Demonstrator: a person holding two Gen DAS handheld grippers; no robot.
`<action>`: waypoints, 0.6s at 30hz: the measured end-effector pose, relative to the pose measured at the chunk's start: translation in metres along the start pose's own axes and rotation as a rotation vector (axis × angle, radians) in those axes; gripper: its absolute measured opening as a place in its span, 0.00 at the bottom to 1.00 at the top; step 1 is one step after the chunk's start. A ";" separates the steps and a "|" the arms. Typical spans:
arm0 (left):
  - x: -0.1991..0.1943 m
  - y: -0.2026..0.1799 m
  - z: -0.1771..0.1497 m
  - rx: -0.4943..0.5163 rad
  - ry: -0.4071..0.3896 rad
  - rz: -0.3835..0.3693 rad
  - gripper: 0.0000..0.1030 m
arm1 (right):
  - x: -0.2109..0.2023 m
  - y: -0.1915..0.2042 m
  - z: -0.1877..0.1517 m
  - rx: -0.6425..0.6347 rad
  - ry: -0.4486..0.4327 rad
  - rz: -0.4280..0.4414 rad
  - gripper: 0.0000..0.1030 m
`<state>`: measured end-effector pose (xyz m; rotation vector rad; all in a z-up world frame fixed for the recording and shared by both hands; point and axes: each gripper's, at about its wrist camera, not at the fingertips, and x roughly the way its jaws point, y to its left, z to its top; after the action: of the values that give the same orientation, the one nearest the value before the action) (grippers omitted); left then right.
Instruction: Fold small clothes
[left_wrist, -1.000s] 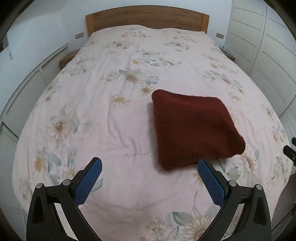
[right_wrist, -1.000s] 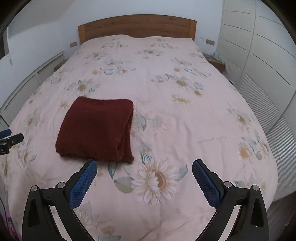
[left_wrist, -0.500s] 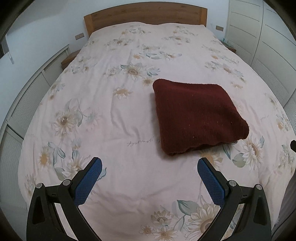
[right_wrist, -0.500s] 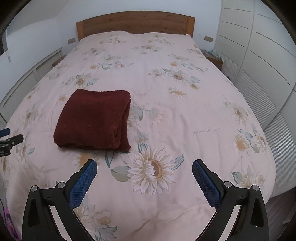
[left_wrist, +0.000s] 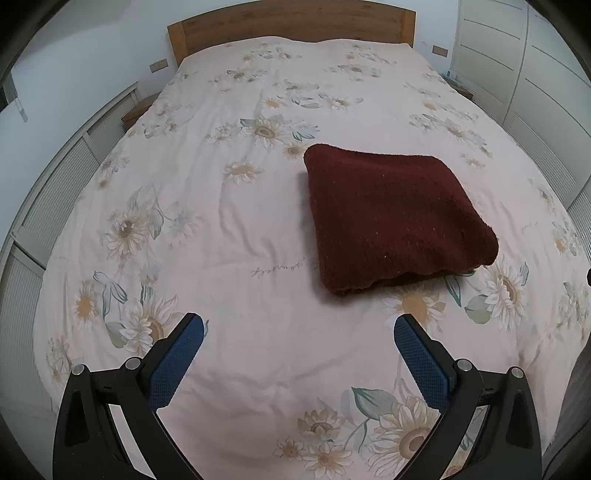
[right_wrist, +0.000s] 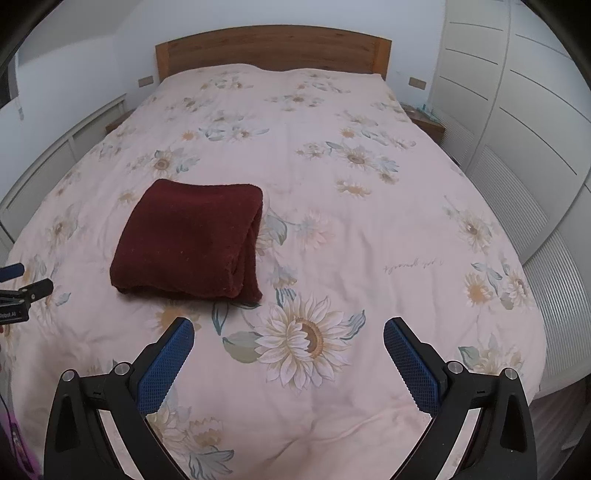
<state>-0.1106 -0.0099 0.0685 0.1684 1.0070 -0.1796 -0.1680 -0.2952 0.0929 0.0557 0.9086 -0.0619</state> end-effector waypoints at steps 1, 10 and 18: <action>0.000 0.000 0.000 0.004 0.000 0.001 0.99 | 0.000 0.000 0.000 0.000 0.000 -0.001 0.99; 0.003 -0.001 -0.004 0.010 0.018 0.005 0.99 | -0.003 0.001 0.001 -0.007 -0.002 -0.009 0.99; 0.004 -0.005 -0.006 0.020 0.025 -0.003 0.99 | -0.005 0.002 0.002 -0.018 0.001 -0.014 0.99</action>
<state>-0.1143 -0.0136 0.0613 0.1872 1.0307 -0.1909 -0.1698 -0.2932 0.0979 0.0331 0.9101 -0.0669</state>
